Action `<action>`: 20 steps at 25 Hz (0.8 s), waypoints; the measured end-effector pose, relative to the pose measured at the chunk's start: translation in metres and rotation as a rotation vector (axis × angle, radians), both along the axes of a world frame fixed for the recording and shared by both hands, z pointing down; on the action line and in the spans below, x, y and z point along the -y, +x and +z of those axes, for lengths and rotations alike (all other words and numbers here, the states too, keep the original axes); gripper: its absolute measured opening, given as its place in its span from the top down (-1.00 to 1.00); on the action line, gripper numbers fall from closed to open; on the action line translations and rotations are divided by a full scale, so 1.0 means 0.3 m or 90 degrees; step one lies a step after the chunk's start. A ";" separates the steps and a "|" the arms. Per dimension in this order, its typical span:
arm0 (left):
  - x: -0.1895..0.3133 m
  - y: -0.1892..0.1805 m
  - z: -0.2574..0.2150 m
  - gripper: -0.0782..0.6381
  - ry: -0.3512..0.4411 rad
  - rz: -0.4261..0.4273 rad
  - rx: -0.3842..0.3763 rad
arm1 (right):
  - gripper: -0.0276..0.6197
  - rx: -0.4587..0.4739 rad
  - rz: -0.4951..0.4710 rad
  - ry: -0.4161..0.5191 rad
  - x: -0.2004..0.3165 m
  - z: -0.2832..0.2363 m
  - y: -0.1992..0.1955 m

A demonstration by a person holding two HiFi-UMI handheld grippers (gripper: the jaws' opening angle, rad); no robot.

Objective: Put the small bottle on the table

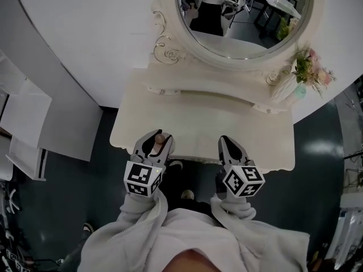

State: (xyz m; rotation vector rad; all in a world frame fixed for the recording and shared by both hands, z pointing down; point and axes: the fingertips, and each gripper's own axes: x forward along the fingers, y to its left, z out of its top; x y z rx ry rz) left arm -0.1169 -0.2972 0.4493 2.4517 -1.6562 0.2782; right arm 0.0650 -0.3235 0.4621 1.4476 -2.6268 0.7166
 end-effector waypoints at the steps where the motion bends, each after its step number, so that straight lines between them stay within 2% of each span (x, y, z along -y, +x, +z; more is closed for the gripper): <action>1: 0.031 -0.013 -0.011 0.38 0.004 0.000 0.001 | 0.81 0.000 0.001 0.003 0.028 -0.009 -0.009; 7: 0.213 -0.084 -0.059 0.38 0.022 0.010 0.009 | 0.81 -0.004 0.018 0.017 0.186 -0.050 -0.043; 20: 0.509 -0.142 -0.094 0.38 0.036 0.039 0.010 | 0.81 -0.026 0.043 0.003 0.381 -0.040 -0.076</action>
